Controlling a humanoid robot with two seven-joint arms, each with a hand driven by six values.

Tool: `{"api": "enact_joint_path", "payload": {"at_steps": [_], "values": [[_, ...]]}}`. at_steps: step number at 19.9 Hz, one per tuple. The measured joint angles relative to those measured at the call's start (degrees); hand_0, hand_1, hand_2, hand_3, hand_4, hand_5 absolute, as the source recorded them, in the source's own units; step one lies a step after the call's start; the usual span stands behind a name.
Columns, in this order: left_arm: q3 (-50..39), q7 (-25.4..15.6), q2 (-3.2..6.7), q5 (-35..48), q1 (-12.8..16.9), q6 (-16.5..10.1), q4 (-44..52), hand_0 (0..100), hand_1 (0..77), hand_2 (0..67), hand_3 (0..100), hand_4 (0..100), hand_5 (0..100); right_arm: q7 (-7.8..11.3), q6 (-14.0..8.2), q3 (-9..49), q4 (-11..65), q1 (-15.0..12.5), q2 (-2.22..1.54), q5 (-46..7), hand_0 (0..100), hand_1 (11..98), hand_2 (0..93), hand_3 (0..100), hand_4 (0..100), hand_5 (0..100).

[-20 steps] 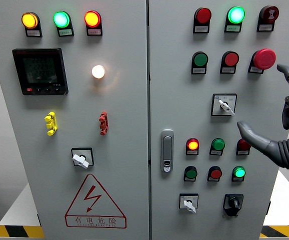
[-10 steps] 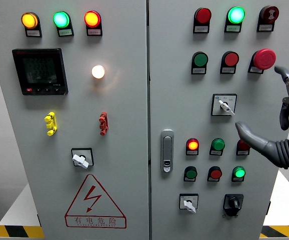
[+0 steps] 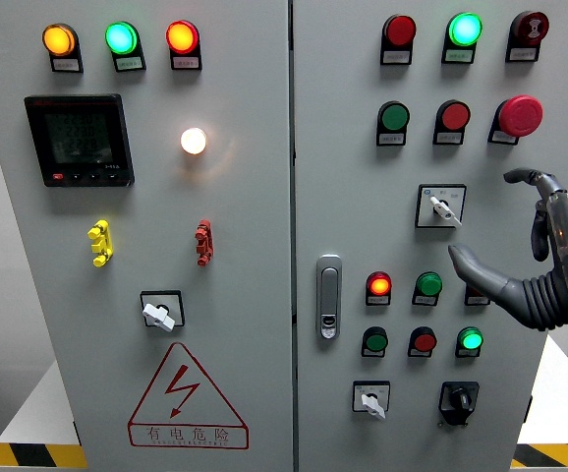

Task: Rotate and turn off gray switch
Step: 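Lower the right hand's fingers onto the white switch knob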

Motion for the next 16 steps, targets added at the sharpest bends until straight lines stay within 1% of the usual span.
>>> {"api": "enact_joint_path", "payload": {"at_steps": [3, 7, 9, 13, 16], "values": [[0.00, 0.00, 0.00, 0.00, 0.02, 0.00, 0.00, 85, 0.0, 13.4, 19, 8, 11, -0.41, -0.05, -0.24, -1.53, 1.04, 0.00, 0.10, 0, 33.5, 55.6, 100, 100, 100], [0.00, 0.00, 0.00, 0.00, -0.01, 0.00, 0.00, 84, 0.0, 13.4, 19, 8, 11, -2.28, -0.31, -1.76, -3.38, 2.33, -0.01, 0.54, 0, 33.7, 59.5, 100, 100, 100], [0.00, 0.00, 0.00, 0.00, 0.00, 0.00, 0.00, 85, 0.0, 13.4, 19, 8, 11, -2.76, -0.95, -2.21, -4.34, 2.55, -0.05, 0.54, 0, 33.5, 61.7, 100, 100, 100], [0.00, 0.00, 0.00, -0.01, 0.00, 0.00, 0.00, 85, 0.0, 13.4, 19, 8, 11, -3.62, -1.95, -2.72, -6.03, 3.38, -0.06, 0.55, 0, 33.3, 62.8, 100, 100, 100], [0.00, 0.00, 0.00, -0.01, -0.01, 0.00, 0.00, 84, 0.0, 13.4, 19, 8, 11, -3.83, -2.19, -2.76, -7.33, 4.32, -0.01, 0.61, 0, 33.3, 63.3, 100, 100, 100]]}}
